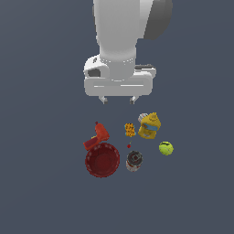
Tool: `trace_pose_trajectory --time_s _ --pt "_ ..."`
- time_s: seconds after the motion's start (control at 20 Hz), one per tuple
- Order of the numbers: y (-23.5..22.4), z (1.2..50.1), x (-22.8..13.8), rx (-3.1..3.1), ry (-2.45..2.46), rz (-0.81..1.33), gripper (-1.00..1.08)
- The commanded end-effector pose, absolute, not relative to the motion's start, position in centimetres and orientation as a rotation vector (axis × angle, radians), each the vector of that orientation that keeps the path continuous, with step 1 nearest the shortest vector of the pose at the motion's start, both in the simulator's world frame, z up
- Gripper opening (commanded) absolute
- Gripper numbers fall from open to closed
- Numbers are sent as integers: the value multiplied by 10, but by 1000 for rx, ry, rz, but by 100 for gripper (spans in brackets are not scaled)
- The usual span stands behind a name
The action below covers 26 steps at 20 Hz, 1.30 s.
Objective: Pick up a designated object from a clutter of objects.
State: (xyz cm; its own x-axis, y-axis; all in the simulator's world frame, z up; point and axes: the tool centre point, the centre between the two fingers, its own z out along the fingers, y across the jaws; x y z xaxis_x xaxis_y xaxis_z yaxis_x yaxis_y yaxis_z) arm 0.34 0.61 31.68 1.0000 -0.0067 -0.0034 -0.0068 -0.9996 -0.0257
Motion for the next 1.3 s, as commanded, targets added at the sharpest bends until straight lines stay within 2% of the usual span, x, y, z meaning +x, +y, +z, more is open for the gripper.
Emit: trace_pose_trajectory --time_s 0.0,0.7,1.25 --pt "6 317 3 -3116 10 5 100" --pt "31 327 9 -3115 -112 -43 100" --pt "39 277 13 -3125 -100 -35 100"
